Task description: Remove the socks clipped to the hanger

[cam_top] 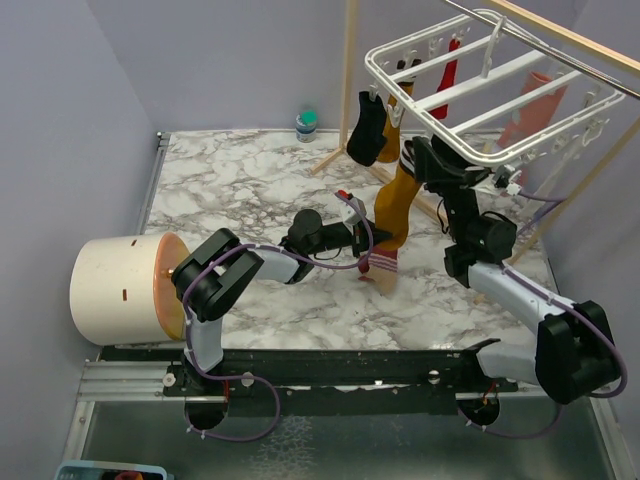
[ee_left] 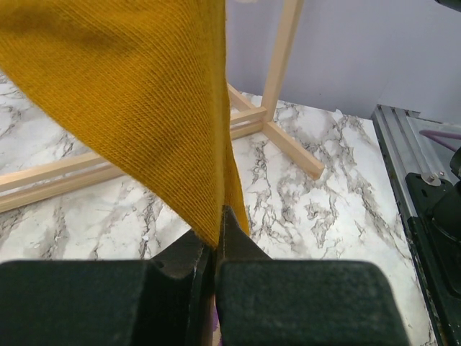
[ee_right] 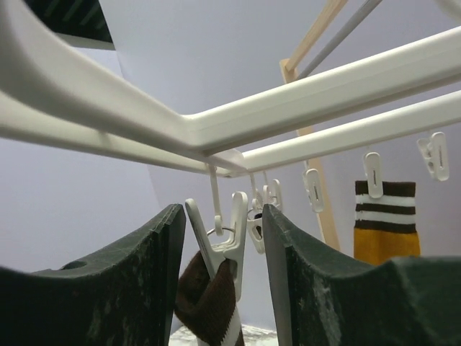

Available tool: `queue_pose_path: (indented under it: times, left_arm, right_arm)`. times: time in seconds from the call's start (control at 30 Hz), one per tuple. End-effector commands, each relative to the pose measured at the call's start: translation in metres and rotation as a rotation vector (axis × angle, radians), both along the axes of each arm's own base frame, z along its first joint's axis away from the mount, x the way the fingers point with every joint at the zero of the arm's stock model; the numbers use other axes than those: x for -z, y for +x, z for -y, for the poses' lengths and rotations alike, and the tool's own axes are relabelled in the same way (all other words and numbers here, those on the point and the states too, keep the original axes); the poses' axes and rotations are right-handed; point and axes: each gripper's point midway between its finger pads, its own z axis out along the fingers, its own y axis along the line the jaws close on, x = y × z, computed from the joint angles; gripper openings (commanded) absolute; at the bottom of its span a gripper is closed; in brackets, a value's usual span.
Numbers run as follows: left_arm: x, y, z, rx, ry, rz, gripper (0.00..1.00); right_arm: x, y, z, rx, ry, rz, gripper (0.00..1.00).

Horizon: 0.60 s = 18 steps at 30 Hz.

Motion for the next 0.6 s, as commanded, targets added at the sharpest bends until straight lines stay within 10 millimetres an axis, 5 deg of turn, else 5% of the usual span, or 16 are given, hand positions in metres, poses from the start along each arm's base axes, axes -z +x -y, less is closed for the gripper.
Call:
queue_pose_path:
  times: [0.0,0.57]
  left_arm:
    - [-0.0012,-0.0034,-0.0017,0.001,0.006,0.000,0.00]
    - [0.0060,-0.0037,-0.0010,0.006,0.017,-0.006,0.00]
  right_arm:
    - [-0.0181,-0.0034,-0.0005,-0.009,0.029,0.062,0.50]
    - [-0.0185,0.0039,-0.0071,-0.029,0.024,0.061,0.31]
